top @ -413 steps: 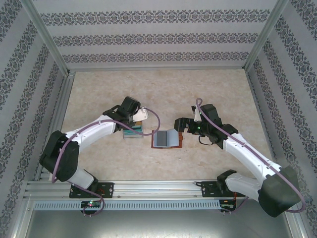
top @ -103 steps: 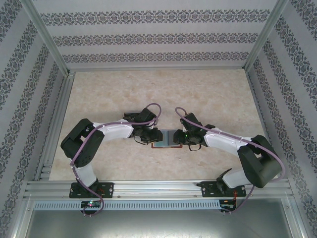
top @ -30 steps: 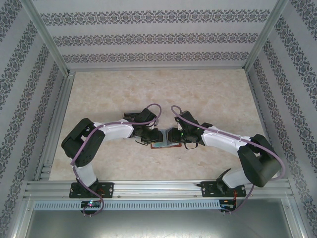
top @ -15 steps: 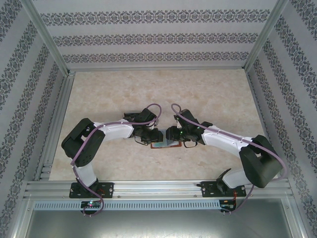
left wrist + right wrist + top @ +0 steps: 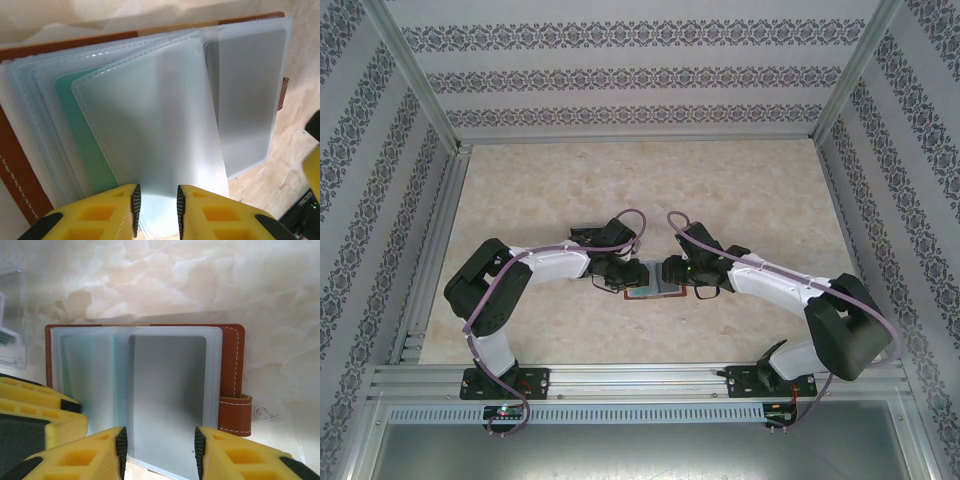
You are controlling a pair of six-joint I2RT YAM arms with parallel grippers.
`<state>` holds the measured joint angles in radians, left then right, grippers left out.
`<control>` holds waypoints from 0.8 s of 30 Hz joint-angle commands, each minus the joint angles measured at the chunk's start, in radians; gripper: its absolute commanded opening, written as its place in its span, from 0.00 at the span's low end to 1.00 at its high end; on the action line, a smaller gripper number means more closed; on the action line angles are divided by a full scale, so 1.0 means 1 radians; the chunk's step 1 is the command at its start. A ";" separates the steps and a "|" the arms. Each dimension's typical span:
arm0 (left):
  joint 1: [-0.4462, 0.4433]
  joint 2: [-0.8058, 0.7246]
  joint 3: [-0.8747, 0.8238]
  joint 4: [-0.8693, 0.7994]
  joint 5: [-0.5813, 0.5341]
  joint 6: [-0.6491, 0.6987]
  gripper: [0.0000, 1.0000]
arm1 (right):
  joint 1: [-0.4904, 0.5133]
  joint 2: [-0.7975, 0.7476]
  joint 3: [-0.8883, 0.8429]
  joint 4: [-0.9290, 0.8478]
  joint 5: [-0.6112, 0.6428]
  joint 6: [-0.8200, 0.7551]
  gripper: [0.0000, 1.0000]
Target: Take the credit cards out of the card holder
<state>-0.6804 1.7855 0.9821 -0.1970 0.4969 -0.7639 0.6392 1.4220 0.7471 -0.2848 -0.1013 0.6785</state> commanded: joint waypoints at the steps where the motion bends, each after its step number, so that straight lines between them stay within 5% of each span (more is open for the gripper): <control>1: 0.001 0.021 0.002 -0.025 -0.004 0.007 0.29 | 0.001 0.020 0.003 -0.001 0.008 -0.003 0.43; 24: 0.001 0.025 0.005 -0.027 -0.006 0.006 0.29 | 0.001 0.069 -0.017 0.008 0.006 -0.011 0.43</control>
<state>-0.6804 1.7855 0.9821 -0.1970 0.4969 -0.7639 0.6392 1.4826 0.7433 -0.2802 -0.1017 0.6781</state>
